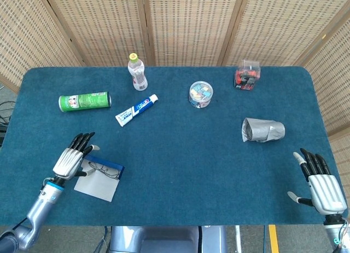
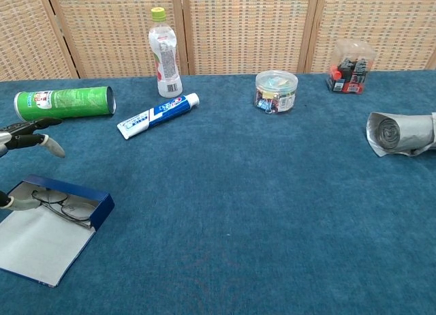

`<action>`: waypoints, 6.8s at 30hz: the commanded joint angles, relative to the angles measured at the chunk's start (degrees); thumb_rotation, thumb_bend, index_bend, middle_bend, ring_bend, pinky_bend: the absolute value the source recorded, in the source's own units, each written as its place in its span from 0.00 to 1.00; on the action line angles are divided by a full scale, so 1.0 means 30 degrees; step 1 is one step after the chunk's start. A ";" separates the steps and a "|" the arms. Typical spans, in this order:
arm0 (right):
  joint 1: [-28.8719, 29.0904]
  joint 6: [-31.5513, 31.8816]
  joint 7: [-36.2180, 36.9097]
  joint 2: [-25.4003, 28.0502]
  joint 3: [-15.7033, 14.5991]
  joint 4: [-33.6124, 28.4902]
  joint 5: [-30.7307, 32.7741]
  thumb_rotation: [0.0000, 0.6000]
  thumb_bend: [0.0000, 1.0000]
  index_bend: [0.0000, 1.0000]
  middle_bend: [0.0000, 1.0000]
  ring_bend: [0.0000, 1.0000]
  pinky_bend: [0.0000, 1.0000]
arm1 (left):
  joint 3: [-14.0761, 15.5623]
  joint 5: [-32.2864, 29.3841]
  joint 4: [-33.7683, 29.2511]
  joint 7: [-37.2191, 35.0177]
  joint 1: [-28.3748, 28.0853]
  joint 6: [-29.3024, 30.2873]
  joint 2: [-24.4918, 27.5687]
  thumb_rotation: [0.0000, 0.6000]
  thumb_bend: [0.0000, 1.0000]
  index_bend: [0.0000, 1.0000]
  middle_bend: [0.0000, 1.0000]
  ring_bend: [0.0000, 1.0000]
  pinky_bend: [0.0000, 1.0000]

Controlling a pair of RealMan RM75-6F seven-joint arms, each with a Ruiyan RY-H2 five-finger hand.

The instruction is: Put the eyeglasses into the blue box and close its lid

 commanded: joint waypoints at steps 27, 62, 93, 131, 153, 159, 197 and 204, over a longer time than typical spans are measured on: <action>-0.0040 0.0067 -0.0122 -0.0026 -0.0004 -0.0028 -0.0001 1.00 0.00 0.00 0.00 0.00 0.00 | 0.3472 0.2802 -0.1592 0.0086 0.2638 0.3476 0.2386 1.00 0.31 0.31 0.00 0.00 0.00; -0.0015 0.0017 0.0152 0.0028 -0.0016 -0.0030 -0.0023 1.00 0.00 0.00 0.00 0.00 0.00 | 0.3648 0.2944 0.3666 -0.1976 0.3429 0.3807 -0.0994 1.00 0.33 0.31 0.00 0.00 0.00; -0.0005 -0.0010 0.0249 0.0059 -0.0024 -0.0047 -0.0022 1.00 0.00 0.00 0.00 0.00 0.00 | 0.3691 0.2736 0.4743 -0.2217 0.3520 0.3534 -0.1474 1.00 0.38 0.31 0.00 0.00 0.00; 0.0010 -0.0087 0.0307 0.0086 -0.0018 -0.0112 0.0053 1.00 0.00 0.00 0.00 0.00 0.00 | 0.2247 0.1575 -0.0188 -0.1678 0.0997 0.1095 0.0777 1.00 0.59 0.38 0.00 0.00 0.00; 0.0009 -0.0091 0.0319 0.0086 -0.0008 -0.0137 0.0073 1.00 0.00 0.00 0.00 0.00 0.00 | 0.2397 0.1388 0.0276 -0.1866 0.1175 0.0818 0.0419 1.00 0.61 0.60 0.00 0.00 0.00; 0.0004 -0.0084 0.0347 0.0091 -0.0012 -0.0132 0.0067 1.00 0.00 0.00 0.00 0.00 0.00 | 0.2430 0.1529 -0.0010 -0.1991 0.1328 0.1445 0.0720 1.00 0.61 0.66 0.00 0.00 0.00; 0.0031 -0.0161 0.0396 0.0129 -0.0015 -0.0186 0.0087 1.00 0.00 0.00 0.00 0.00 0.00 | 0.2805 0.1318 -0.6625 0.1610 0.0046 -0.1911 0.5483 1.00 0.62 0.67 0.00 0.00 0.00; 0.0031 -0.0164 0.0382 0.0134 -0.0027 -0.0166 0.0073 1.00 0.00 0.00 0.00 0.00 0.00 | 0.2464 0.0994 -0.6602 0.1884 -0.0172 -0.2356 0.5080 1.00 0.62 0.67 0.00 0.00 0.00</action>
